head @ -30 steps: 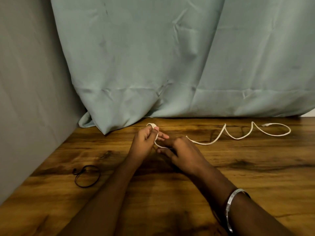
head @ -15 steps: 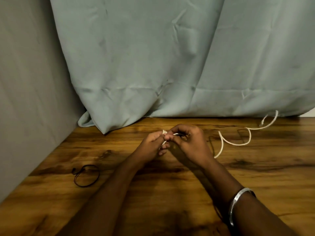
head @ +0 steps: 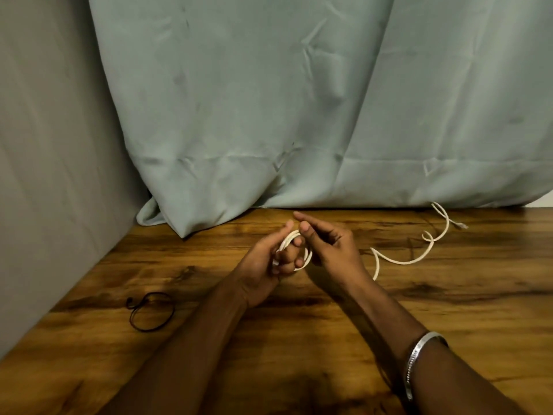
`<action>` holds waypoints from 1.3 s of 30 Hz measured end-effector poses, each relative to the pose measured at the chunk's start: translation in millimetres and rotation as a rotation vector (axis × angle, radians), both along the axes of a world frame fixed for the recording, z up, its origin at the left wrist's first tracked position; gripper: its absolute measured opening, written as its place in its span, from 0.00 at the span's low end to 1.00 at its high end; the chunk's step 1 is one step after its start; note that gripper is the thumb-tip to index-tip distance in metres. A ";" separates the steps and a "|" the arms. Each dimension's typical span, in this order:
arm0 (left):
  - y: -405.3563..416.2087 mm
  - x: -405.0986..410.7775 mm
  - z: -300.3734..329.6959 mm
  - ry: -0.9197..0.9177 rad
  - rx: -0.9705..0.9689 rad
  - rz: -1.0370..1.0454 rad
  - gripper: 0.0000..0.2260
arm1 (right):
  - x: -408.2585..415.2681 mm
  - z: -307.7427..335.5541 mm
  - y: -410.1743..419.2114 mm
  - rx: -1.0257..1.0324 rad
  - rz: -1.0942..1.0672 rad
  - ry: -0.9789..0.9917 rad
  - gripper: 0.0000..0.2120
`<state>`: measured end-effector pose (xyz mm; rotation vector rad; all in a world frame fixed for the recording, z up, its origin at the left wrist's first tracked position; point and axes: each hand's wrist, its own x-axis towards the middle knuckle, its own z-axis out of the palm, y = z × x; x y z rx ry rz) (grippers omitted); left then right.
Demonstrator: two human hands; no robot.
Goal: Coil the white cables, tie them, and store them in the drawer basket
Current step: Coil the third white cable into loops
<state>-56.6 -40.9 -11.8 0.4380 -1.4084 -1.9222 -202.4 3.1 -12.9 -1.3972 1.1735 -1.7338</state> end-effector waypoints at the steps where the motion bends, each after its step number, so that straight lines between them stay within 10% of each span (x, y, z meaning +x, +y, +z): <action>1: 1.9 0.2 -0.5 0.012 -0.037 0.026 0.12 | 1.4 -1.5 -0.3 0.016 0.012 -0.022 0.12; 10: -1.7 4.1 4.2 0.210 0.180 -0.012 0.23 | 15.2 -5.1 -2.3 0.025 -0.074 -0.022 0.12; 16: -13.2 10.7 11.7 0.452 0.245 0.067 0.21 | 16.1 -20.9 -2.9 0.104 -0.111 0.575 0.11; 27: -38.8 11.3 -5.7 0.094 -0.109 0.527 0.15 | 24.9 -7.9 10.8 0.081 -0.079 1.183 0.05; 36: -25.6 3.7 -14.3 -0.321 -0.537 0.440 0.19 | -2.8 0.3 1.9 -0.213 -0.232 0.987 0.06; 39: -15.4 -4.2 -12.6 -0.280 -0.404 0.238 0.18 | -10.5 -0.4 0.0 -0.221 -0.256 0.895 0.03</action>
